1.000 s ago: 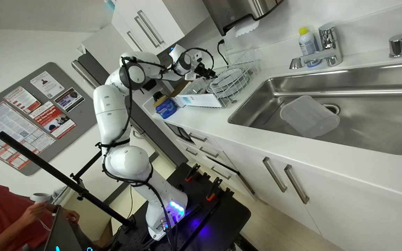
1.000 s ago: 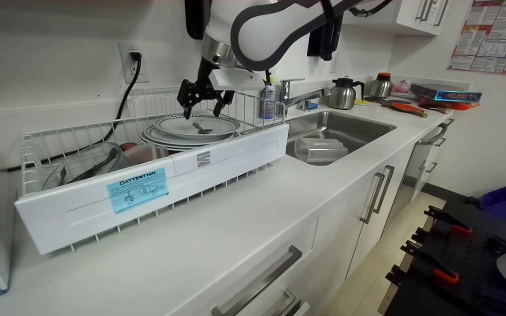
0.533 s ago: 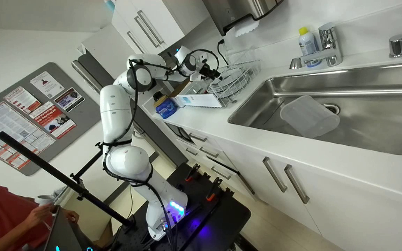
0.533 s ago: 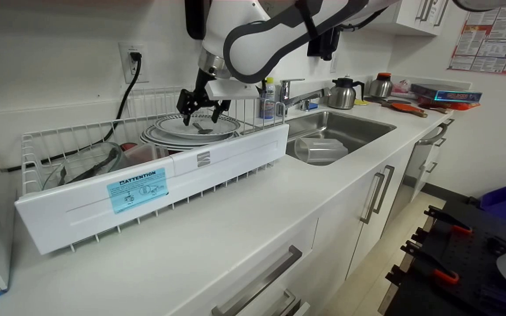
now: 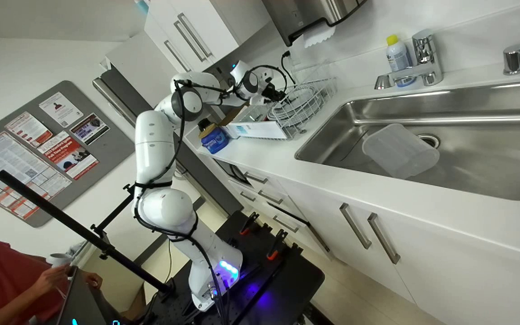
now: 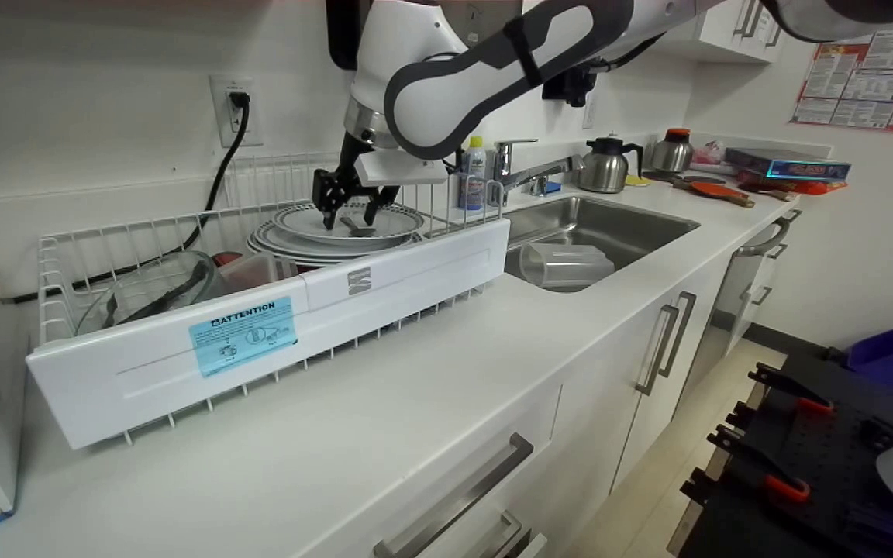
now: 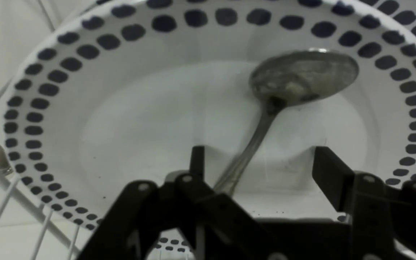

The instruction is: Put the spoon on the plate in the sink

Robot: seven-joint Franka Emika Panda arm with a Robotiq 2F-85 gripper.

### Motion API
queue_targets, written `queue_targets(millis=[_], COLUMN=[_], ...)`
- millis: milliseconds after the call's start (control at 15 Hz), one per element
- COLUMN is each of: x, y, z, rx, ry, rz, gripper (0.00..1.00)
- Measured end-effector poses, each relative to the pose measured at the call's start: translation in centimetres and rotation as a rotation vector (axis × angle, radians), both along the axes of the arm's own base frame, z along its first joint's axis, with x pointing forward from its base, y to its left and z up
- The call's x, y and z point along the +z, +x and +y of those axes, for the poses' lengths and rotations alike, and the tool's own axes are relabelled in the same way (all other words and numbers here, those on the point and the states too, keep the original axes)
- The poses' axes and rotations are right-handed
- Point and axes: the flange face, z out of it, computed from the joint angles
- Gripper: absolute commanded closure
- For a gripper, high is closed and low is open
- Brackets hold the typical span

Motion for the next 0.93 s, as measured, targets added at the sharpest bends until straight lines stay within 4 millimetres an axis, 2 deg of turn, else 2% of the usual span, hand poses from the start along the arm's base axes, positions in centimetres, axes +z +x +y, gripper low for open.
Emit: queue_targets(millis=[67,133,333,533,933], x=[-0.1,-0.1,0.2,0.4,1.0], y=[0.1,0.2,0.4,0.6,0.8], z=[0.1,0.1,0.2,0.2,0.4], rx=[-0.001,-0.002,-0.005,-0.006,-0.006], ry=[0.0,0.001,0.003,0.004,-0.003], rz=[0.0,0.0,-0.005,-0.01,-0.026], gripper=[0.49,0.53,0.78,0.99,0.98])
